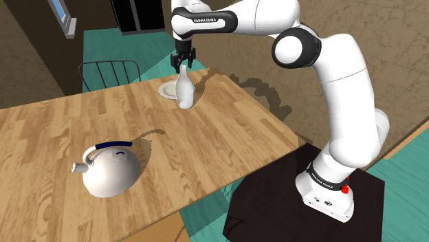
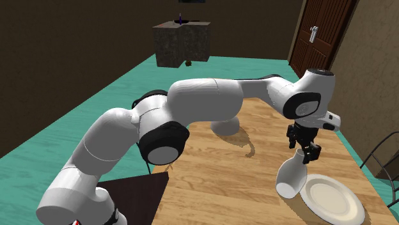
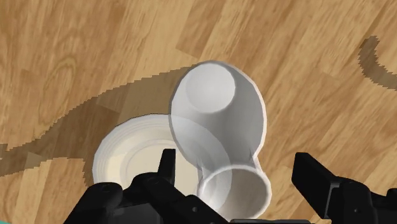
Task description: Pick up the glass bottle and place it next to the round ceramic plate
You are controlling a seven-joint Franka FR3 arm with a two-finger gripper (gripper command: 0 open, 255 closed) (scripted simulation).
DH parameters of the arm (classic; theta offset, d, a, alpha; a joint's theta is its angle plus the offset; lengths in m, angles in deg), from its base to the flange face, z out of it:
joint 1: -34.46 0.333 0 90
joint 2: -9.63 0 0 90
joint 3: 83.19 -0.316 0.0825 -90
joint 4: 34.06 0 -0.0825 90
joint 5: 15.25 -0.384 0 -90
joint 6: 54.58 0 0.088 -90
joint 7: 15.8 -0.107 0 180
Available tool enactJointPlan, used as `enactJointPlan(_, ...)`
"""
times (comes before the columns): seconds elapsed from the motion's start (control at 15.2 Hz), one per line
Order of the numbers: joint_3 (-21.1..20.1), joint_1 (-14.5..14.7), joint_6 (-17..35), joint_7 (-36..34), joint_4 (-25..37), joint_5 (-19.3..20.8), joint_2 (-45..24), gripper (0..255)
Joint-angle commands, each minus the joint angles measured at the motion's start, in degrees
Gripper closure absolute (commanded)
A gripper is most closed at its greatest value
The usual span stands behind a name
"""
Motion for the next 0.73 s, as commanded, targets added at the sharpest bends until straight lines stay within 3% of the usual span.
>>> enactJointPlan(0.0,0.0,0.0,0.0,0.0,0.0,0.0,0.0,0)
enactJointPlan(0.2,0.0,0.0,0.0,0.0,0.01,0.0,0.0,0)
enactJointPlan(0.46,-0.09,0.86,-7.19,0.52,7.18,-0.17,0.13,0)
enactJointPlan(0.66,-0.09,0.86,-7.19,0.53,7.18,-0.17,0.13,0)
